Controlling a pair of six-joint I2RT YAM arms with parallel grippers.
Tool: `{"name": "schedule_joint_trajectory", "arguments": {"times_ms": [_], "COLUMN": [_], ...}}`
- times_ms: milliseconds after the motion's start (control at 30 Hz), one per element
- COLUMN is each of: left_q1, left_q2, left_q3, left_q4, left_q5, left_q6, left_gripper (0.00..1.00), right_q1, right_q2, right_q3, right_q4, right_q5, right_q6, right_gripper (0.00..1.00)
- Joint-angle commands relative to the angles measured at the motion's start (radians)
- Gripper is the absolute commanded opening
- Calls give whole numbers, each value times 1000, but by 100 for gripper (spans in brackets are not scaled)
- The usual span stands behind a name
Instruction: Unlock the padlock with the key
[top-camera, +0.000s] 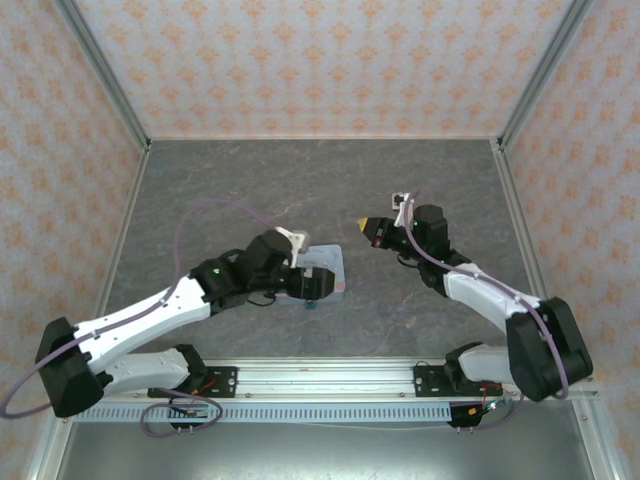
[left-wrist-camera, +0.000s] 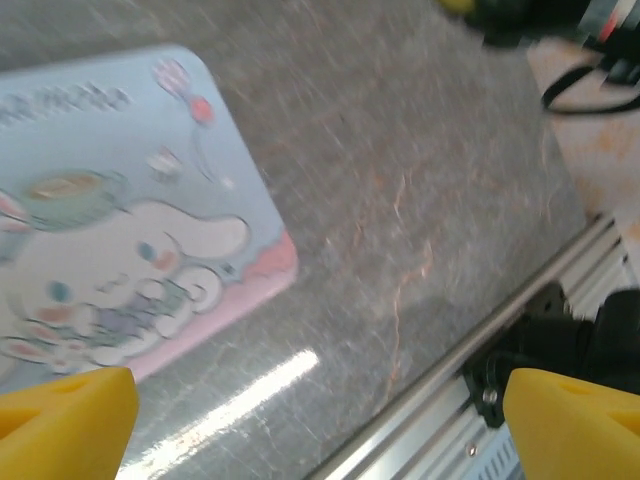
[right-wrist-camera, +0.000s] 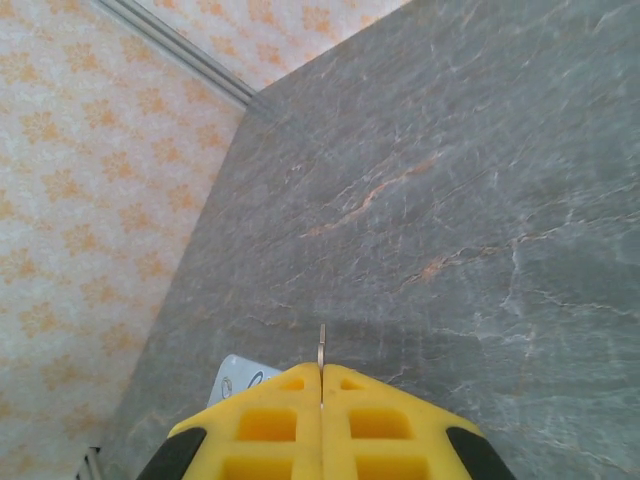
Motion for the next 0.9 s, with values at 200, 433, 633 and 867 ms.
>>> {"name": "schedule_joint_trajectory", "arguments": {"times_ms": [200, 433, 633, 867], "left_q1": [-53, -51, 39, 101], "left_q2": [-5, 45, 133, 271], "left_q3": [-93, -115, -122, -54], "left_q4": [-36, -69, 60, 184], "left_q5": [-88, -107, -90, -27], "left_q6": [-180, -167, -151, -102], "left_gripper": [95, 99, 100, 100], "right_q1": [-43, -42, -42, -43], "right_q2": [-100, -93, -97, -96], "right_q3": [18, 24, 1, -66], "right_q4": [-211, -205, -162, -53], "right_q5": [92, 84, 25, -36], "right_q6": [-103, -108, -72, 11], "right_gripper": [0, 0, 0, 0]}}
